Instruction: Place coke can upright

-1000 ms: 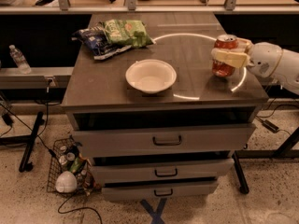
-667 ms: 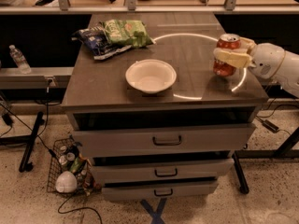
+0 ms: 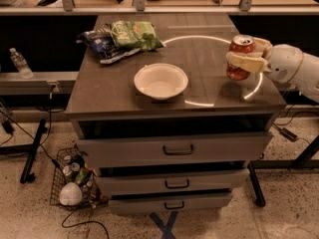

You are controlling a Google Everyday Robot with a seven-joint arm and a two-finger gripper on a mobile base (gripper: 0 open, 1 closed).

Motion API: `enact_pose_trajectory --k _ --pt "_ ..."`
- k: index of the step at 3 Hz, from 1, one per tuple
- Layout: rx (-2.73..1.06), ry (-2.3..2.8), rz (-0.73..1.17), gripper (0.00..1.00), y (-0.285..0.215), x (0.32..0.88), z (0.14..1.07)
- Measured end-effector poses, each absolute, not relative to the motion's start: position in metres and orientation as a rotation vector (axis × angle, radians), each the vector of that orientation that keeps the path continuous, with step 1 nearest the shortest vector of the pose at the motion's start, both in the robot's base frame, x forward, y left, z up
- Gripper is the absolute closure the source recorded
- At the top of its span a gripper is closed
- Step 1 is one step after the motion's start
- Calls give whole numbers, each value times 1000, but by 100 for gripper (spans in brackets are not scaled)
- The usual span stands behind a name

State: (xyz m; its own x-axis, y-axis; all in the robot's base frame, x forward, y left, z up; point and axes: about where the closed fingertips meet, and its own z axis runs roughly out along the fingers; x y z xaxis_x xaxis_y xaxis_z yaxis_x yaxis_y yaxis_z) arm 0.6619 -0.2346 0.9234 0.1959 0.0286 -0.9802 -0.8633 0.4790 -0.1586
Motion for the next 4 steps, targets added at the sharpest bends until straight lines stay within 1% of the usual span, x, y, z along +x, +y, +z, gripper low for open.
enact_pose_trajectory --k 1,3,4 --pt "-888 1236 766 51 -231 661 916" --pt "-879 1262 777 5 -230 660 908" --pt "-874 1274 772 0 -232 658 907"
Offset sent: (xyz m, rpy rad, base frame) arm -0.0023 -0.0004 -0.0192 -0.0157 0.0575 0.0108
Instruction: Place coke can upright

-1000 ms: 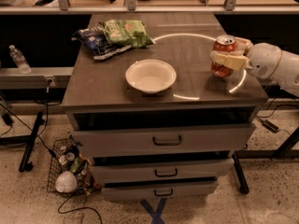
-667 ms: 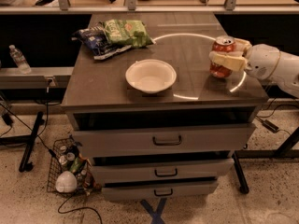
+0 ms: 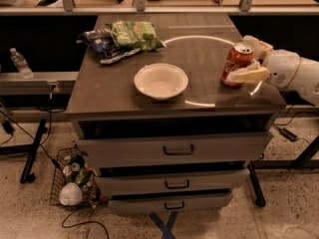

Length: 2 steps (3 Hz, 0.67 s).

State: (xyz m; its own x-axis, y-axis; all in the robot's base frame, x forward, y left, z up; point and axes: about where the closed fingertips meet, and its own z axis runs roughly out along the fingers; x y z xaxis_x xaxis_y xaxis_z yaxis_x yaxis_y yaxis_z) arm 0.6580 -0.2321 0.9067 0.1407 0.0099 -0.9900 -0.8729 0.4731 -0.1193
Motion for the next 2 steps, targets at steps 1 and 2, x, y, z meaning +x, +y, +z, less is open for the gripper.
enact_pose_trajectory --k 1,2 --pt "-841 1313 695 0 -256 655 923" --pt "-777 1340 499 0 -318 640 989"
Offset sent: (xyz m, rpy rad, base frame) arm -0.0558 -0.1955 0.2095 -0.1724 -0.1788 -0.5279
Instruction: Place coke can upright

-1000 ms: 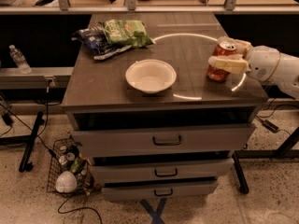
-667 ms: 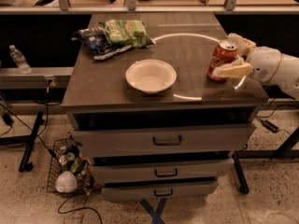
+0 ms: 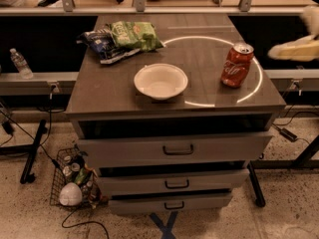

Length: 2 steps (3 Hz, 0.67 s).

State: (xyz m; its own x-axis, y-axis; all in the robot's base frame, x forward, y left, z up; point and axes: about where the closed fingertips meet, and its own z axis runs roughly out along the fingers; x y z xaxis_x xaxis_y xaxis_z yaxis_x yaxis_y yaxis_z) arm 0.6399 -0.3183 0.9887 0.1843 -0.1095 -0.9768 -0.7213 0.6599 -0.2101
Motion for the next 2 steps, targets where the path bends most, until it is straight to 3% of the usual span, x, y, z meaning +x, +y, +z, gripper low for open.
enact_pose_trajectory --k 1,2 --pt "-710 1293 181 0 -377 600 1113" --pt "-719 1292 205 0 -368 604 1107"
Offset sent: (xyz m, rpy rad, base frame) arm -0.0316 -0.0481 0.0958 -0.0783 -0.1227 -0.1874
